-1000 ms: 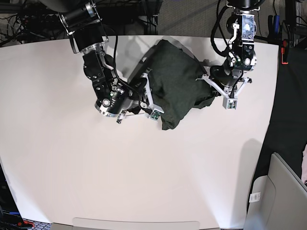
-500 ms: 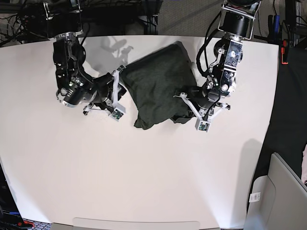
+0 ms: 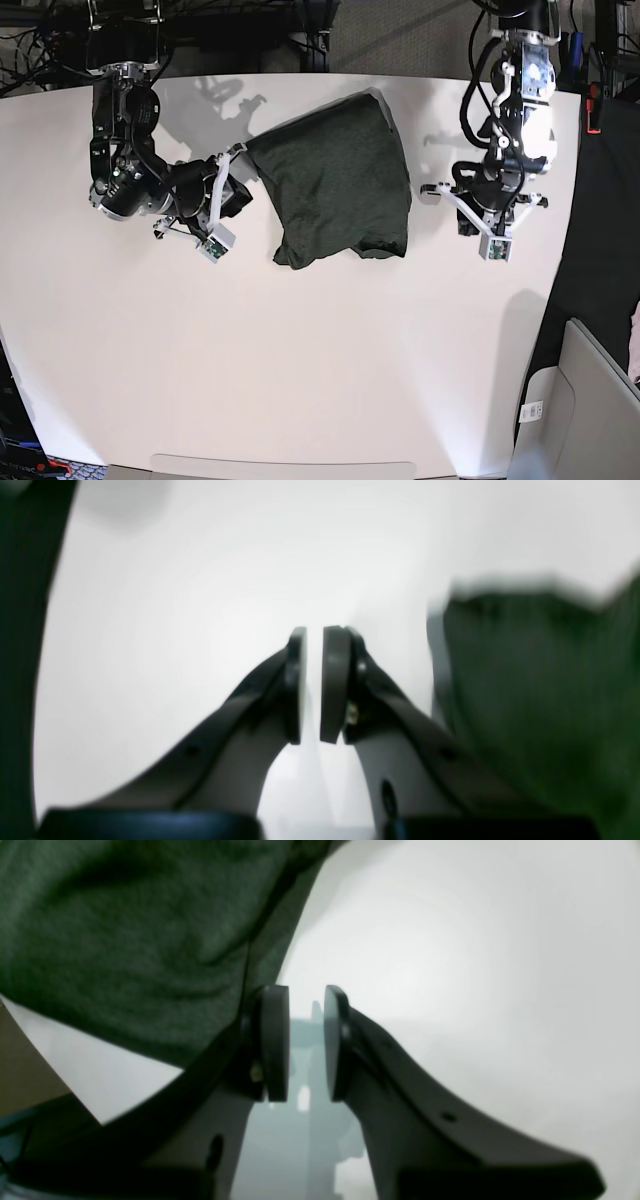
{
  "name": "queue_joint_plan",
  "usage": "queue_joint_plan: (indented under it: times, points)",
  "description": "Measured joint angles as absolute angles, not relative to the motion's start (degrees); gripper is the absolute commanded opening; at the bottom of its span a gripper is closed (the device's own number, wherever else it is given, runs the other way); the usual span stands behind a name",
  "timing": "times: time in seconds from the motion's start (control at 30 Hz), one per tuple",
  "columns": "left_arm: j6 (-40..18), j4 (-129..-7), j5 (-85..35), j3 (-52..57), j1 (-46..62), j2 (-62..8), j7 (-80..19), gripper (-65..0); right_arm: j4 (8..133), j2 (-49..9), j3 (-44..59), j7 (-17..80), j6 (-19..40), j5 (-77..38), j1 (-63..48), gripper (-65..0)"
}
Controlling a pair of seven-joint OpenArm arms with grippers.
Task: Fold the T-shirt properly
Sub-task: 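Flip the bundle over with both grippers and lay it flat, then grasp the folded shirt with the right gripper and drag it across the table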
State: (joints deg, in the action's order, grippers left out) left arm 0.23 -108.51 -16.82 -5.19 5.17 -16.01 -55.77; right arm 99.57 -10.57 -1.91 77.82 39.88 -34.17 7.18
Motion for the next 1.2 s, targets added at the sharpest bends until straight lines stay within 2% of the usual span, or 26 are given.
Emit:
queue_joint_plan:
  times: [0.1, 0.3, 0.5, 0.67, 1.0, 1.2]
  points:
    - [-0.5, -112.4, -18.2, -5.8, 9.4, -15.0, -57.7, -61.1, 99.6, -10.4, -1.9, 77.6, 39.9, -34.3, 7.8, -54.6]
    - [-0.2, -112.0, -17.1, -5.8, 14.8, -11.2, -59.8, -61.0, 99.6, -10.0, -1.7, 77.6, 39.9, -34.5, 8.4, -54.6]
    - [-0.4, -110.4, -17.0, -9.7, 13.9, -8.9, -58.6, -61.0, 100.5, -10.1, -1.5, 77.7, 39.9, -34.5, 8.2, -54.7]
    - [-0.4, -106.5, -17.1, -13.9, 12.6, -7.2, -58.4, -61.1, 102.5, -10.3, 2.4, 77.8, 39.9, -35.5, 6.8, -54.7]
    - [-0.4, -101.1, -16.9, -14.3, 5.0, -2.8, -58.0, -61.2, 102.5, -12.9, 6.2, 78.0, 39.9, -44.3, 4.9, -54.7]
    - [-0.6, -101.8, -17.4, -11.1, 5.3, -4.3, -58.4, -61.3, 102.5, -12.6, 5.9, 78.1, 39.9, -50.7, 4.7, -54.6]
